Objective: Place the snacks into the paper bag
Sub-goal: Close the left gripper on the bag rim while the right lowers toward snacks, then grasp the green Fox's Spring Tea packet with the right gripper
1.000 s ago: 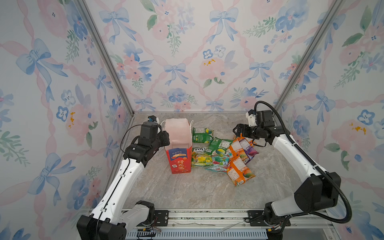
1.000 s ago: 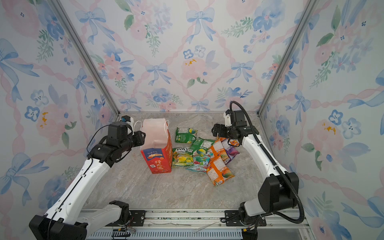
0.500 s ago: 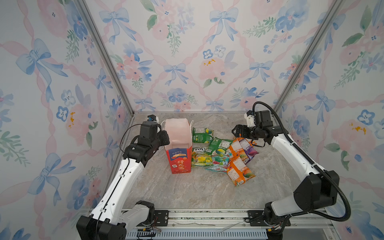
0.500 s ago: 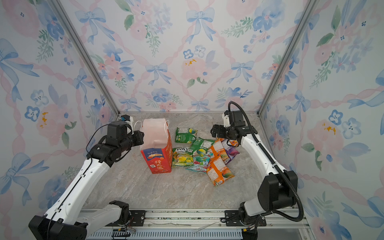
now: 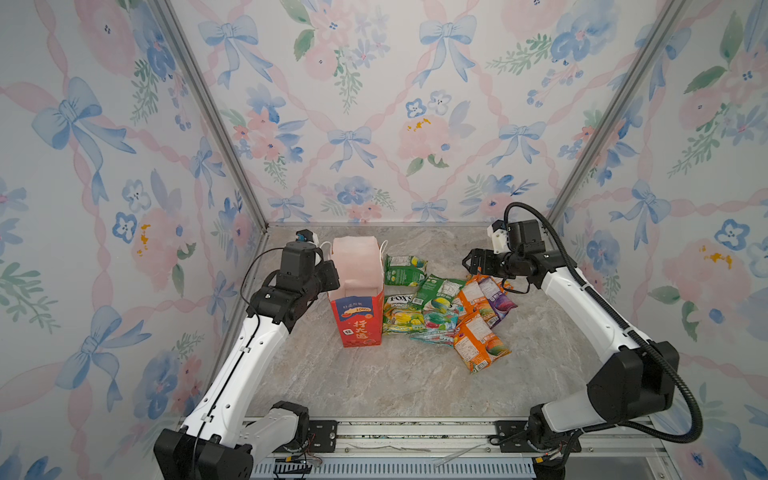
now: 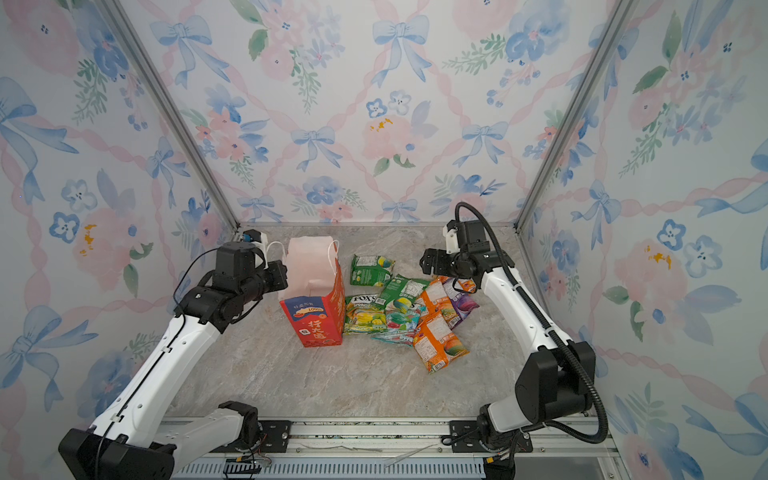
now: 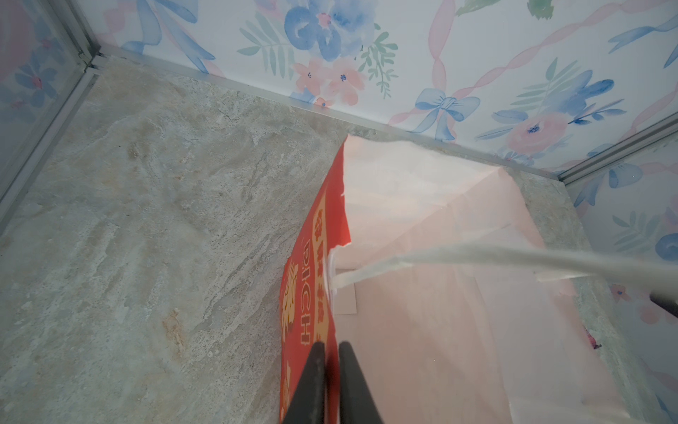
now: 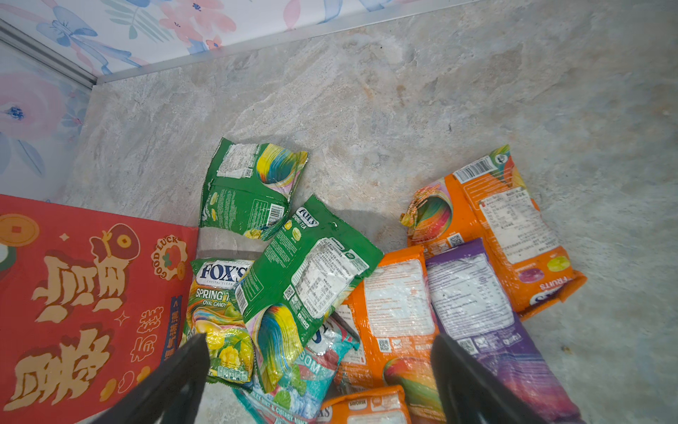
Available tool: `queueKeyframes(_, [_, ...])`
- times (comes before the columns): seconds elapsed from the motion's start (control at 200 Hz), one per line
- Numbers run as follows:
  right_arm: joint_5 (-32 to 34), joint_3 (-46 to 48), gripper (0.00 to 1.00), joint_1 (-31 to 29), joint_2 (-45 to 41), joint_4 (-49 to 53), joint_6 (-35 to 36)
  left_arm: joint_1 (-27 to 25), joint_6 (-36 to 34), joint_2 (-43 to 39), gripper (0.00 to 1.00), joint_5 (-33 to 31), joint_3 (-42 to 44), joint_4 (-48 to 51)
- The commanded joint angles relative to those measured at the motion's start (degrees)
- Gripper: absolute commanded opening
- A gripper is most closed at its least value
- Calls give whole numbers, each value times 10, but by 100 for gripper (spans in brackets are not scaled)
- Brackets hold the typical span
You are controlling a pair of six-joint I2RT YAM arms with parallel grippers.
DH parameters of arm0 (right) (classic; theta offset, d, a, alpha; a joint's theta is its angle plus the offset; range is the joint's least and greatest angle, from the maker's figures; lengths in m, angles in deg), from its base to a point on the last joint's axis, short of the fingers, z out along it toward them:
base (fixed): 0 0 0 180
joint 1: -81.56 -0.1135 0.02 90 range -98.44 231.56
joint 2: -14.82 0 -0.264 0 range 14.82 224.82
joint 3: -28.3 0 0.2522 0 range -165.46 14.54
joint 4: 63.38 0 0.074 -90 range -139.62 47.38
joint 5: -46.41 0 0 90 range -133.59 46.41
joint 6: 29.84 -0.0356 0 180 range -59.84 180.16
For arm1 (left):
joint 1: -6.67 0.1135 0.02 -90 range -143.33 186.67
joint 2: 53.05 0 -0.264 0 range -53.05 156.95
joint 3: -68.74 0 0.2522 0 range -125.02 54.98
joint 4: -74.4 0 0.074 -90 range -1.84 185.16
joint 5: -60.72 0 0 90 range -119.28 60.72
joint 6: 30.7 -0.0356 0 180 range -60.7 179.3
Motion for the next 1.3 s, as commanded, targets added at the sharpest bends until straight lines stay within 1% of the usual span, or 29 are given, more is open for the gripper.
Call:
queueKeyframes(0.0, [-8, -20, 97, -8, 7, 14, -5, -2, -7, 4, 10, -3, 5, 9])
queueKeyframes(0.105, [-26, -24, 97, -14, 13, 16, -4, -2, -7, 1, 9, -3, 5, 9])
queueKeyframes(0.19, [-64, -23, 96, -16, 18, 10, -10, -2, -7, -2, 8, -4, 5, 9])
queueKeyframes(0.31, [-127, -23, 97, -19, 37, 4, -34, -2, -5, -6, 6, -6, 7, 9])
queueKeyframes(0.395, [-143, -19, 97, -23, 55, 3, -63, -2, -4, -6, 4, -8, 7, 9])
queueKeyframes(0.565, [-127, 4, 97, -35, 78, -4, -141, -2, -3, -5, 2, -5, 12, 9])
queueKeyframes(0.71, [-84, 42, 96, -46, 80, -21, -197, -2, -2, -6, 0, -6, 14, 9])
queueKeyframes(0.72, [-81, 45, 96, -46, 80, -22, -212, -2, -1, -7, 0, -6, 14, 9])
queueKeyframes(0.745, [-75, 50, 97, -49, 82, -25, -222, -2, -1, -7, 0, -7, 14, 9])
queueKeyframes(0.85, [-68, 61, 96, -54, 89, -29, -243, -2, 0, -12, 0, -11, 15, 9])
queueKeyframes(0.88, [-66, 63, 97, -55, 106, -30, -247, -2, 1, -13, 0, -11, 16, 9])
queueKeyframes(1.05, [-48, 64, 96, -67, 131, -32, -260, -2, 5, -18, 0, -12, 17, 8])
queueKeyframes(1.16, [-56, 68, 97, -68, 152, -52, -270, -2, 7, -17, 0, -12, 19, 7])
queueKeyframes(1.295, [-62, 61, 100, -67, 176, -71, -273, -2, 12, -16, 0, -11, 16, 6])
